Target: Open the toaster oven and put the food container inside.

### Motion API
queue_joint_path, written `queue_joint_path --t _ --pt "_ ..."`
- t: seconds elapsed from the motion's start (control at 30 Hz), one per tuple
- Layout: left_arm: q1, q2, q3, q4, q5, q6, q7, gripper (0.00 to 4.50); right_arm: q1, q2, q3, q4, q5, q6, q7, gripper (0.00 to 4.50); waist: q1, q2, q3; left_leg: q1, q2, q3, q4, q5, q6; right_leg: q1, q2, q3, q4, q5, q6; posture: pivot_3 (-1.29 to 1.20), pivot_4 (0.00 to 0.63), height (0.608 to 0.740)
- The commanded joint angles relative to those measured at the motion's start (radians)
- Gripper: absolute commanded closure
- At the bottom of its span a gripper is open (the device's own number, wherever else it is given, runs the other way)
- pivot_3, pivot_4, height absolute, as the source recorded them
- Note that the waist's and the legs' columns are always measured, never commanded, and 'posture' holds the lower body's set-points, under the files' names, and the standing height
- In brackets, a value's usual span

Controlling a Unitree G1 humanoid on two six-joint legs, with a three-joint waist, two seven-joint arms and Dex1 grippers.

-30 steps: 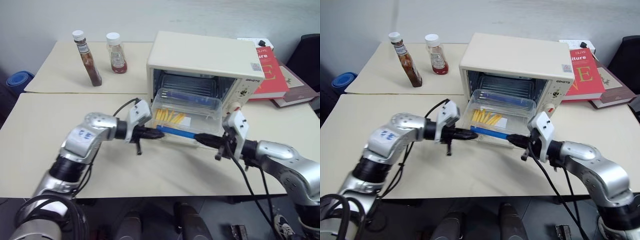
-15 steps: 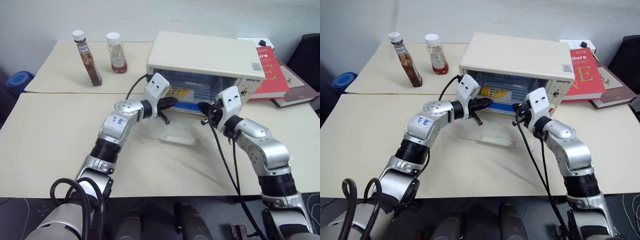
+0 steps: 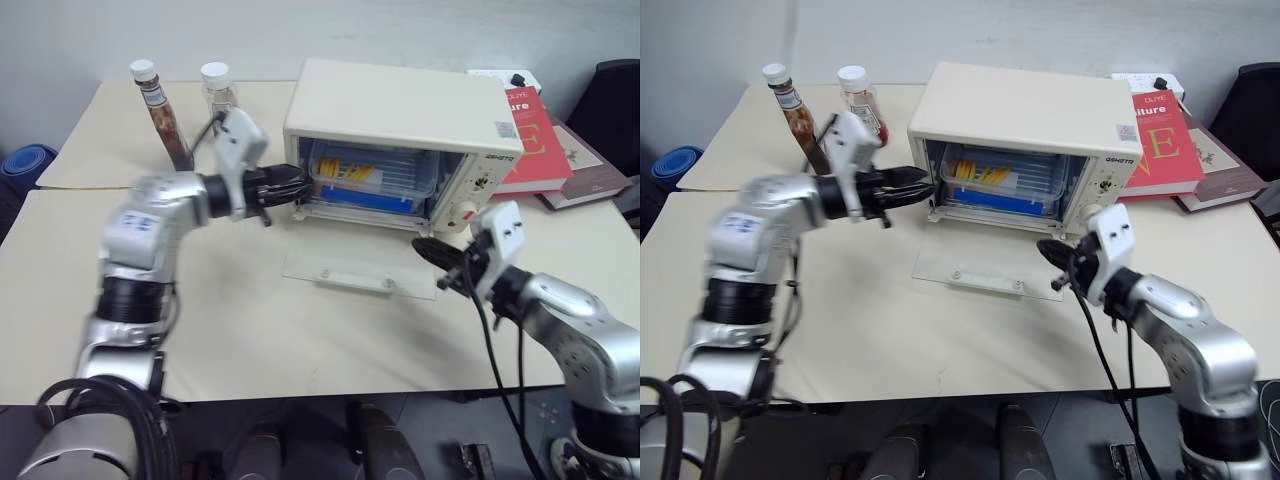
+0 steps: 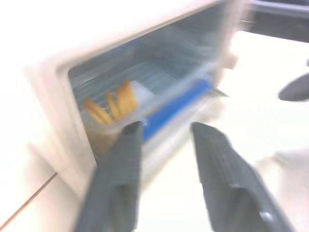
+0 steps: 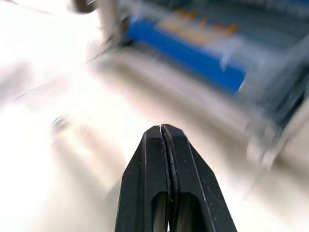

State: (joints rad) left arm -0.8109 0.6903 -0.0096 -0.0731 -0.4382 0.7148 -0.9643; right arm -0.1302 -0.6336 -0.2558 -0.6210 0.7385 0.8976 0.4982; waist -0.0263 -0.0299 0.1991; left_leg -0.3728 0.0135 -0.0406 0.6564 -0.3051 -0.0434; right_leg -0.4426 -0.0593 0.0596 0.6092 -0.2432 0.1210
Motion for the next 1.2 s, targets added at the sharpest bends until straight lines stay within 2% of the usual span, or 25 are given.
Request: queue_joint_path --t 0.03,0.1,0.17,0.2,0.37,0.47,0.57,0.6,0.63,0.67,0.8,0.9,1.0,1.1,1.2 --pt "0.057 0.173 0.041 -0.111 -0.072 0.000 -0.209 1.38 0.134 -0.017 -0.078 -0.114 0.103 0.057 0.003 4.50 -0.001 0.000 0.000 0.003 0.000 0.000 0.000 0.000 0.000 0.002 0.000 0.000 -0.001 0.000 -0.001 0.00 0.150 0.740" --pt "0.077 0.259 0.053 -0.114 -0.085 -0.003 -0.274 0.79 0.197 0.001 -0.079 -0.123 0.116 0.067 -0.023 4.50 -0.002 0.000 0.000 0.004 0.000 0.000 0.000 0.000 0.000 0.004 0.001 0.000 -0.001 -0.001 -0.002 0.00 0.150 0.740" --pt "0.081 0.306 0.055 -0.107 -0.087 -0.019 -0.309 0.22 0.230 0.019 -0.052 -0.116 0.104 0.059 -0.041 4.50 -0.002 0.000 0.000 0.005 0.000 0.000 0.000 0.000 0.000 0.004 0.001 0.000 -0.001 -0.003 -0.004 0.00 0.150 0.740" --pt "0.077 0.322 0.053 -0.103 -0.085 -0.024 -0.322 0.09 0.242 0.029 -0.029 -0.103 0.085 0.048 -0.047 4.50 -0.002 0.000 0.000 0.004 0.000 0.000 0.001 0.000 0.001 0.005 0.001 0.000 -0.002 -0.003 -0.005 0.00 0.150 0.740" --pt "0.022 0.318 0.040 -0.074 -0.061 -0.051 -0.316 0.09 0.190 0.117 0.096 0.067 -0.079 -0.060 -0.114 4.50 -0.001 0.000 0.000 0.004 0.000 0.000 0.001 0.001 0.001 0.005 0.001 0.000 -0.003 -0.003 -0.004 0.00 0.150 0.740" --pt "0.013 0.314 0.025 -0.072 -0.044 -0.063 -0.310 0.09 0.119 0.169 0.107 0.164 -0.119 -0.110 -0.134 4.50 -0.002 0.000 0.000 0.004 0.000 0.000 0.001 0.001 0.001 0.005 0.001 0.000 -0.003 -0.001 -0.002 0.00 0.150 0.740" --pt "0.004 0.326 0.019 -0.056 -0.031 -0.087 -0.331 0.09 0.038 0.169 0.038 0.153 -0.078 -0.118 -0.128 4.50 -0.004 0.001 0.000 0.003 0.000 0.000 0.000 0.000 0.001 0.001 0.001 0.000 0.002 -0.001 -0.002 0.00 0.150 0.740" --pt "-0.008 0.323 0.022 -0.035 -0.031 -0.088 -0.328 0.09 -0.009 0.168 -0.037 0.140 0.005 -0.093 -0.145 4.50 -0.005 0.001 0.000 0.002 0.000 0.000 0.000 0.000 0.001 0.000 0.002 0.000 0.002 -0.001 -0.002 0.00 0.150 0.740" --pt "-0.016 0.321 0.024 -0.014 -0.026 -0.093 -0.326 0.00 -0.045 0.148 -0.103 0.126 0.087 -0.056 -0.148 4.12 -0.005 0.001 0.001 0.002 0.001 0.000 0.000 0.000 0.001 -0.001 0.002 0.000 0.002 -0.001 -0.002 0.00 0.150 0.740" --pt "-0.021 0.323 0.023 0.007 -0.018 -0.104 -0.330 0.00 -0.074 0.092 -0.160 0.109 0.155 -0.023 -0.121 3.95 -0.004 0.002 0.001 0.001 0.001 0.000 0.000 0.000 0.001 -0.001 0.002 0.000 0.003 -0.001 -0.002 0.00 0.150 0.740" --pt "-0.047 0.332 0.025 0.088 -0.004 -0.136 -0.352 0.00 -0.107 -0.203 -0.344 0.116 0.343 0.111 0.036 2.63 0.006 0.007 0.004 0.001 0.000 0.000 0.000 0.000 0.002 0.000 0.001 0.000 0.001 -0.001 -0.002 0.00 0.150 0.740" --pt "-0.089 0.338 0.036 0.144 -0.015 -0.124 -0.374 0.00 -0.080 -0.395 -0.434 0.182 0.368 0.166 0.164 1.61 0.004 0.005 0.004 0.001 0.001 -0.001 -0.001 -0.001 0.003 0.000 0.002 -0.002 0.001 -0.002 -0.003 0.00 0.150 0.740" --pt "-0.127 0.354 0.035 0.193 -0.013 -0.127 -0.410 0.00 -0.004 -0.549 -0.512 0.273 0.311 0.181 0.337 0.65 0.001 0.005 0.004 0.000 0.001 0.001 0.001 -0.001 0.003 0.000 0.002 0.000 0.001 -0.002 -0.002 0.00 0.150 0.740" --pt "-0.147 0.370 0.034 0.229 -0.004 -0.139 -0.441 0.00 0.052 -0.616 -0.550 0.337 0.253 0.158 0.443 0.65 -0.005 0.005 0.004 0.002 0.001 0.002 0.001 -0.001 0.004 0.001 0.002 0.001 0.001 -0.002 -0.002 0.00 0.150 0.740" --pt "-0.151 0.372 0.028 0.251 0.024 -0.176 -0.438 0.00 0.053 -0.614 -0.537 0.362 0.206 0.113 0.468 0.65 -0.007 0.005 0.004 0.004 0.001 0.004 0.002 -0.001 0.004 0.001 0.003 0.001 0.002 -0.002 -0.002 0.00 0.150 0.740"
